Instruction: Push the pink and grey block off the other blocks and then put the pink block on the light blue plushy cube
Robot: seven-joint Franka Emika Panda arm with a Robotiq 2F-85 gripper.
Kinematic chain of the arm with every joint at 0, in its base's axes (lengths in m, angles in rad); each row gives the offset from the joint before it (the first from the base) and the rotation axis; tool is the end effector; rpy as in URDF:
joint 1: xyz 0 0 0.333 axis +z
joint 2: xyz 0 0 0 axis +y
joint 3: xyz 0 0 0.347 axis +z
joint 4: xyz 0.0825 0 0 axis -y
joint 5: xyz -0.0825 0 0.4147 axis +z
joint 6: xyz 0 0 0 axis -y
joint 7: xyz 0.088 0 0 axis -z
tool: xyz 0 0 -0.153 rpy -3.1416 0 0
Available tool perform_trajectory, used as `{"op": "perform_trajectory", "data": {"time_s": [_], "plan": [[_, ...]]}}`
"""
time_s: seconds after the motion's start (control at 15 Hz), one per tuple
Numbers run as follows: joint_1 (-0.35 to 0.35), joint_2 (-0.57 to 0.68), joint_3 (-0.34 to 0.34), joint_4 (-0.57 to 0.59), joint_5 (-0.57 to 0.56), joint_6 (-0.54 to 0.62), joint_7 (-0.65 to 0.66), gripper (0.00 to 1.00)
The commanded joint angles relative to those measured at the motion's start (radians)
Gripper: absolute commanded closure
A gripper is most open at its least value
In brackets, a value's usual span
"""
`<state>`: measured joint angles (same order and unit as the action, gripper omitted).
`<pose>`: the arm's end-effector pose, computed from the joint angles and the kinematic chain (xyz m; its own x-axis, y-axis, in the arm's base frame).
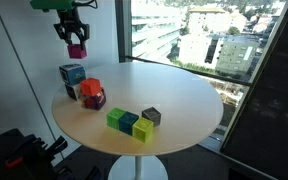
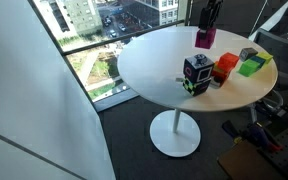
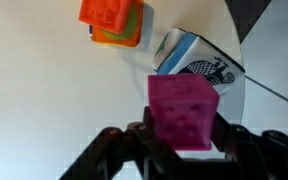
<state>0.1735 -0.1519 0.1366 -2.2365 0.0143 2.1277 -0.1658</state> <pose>0.4997 0.1621 0.4067 0.8919 0.4505 0.0399 0.4503 -0.8927 0.0150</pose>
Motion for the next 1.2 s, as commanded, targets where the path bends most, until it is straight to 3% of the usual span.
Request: {"op": "perform_trajectory", "data": {"time_s": [0.0, 1.13], "plan": [[0.007, -0.057, 0.001, -0.050, 0.029, 0.006, -0.031, 0.70], [0.034, -0.070, 0.011, -0.117, 0.048, 0.088, -0.024, 0.70]]}}
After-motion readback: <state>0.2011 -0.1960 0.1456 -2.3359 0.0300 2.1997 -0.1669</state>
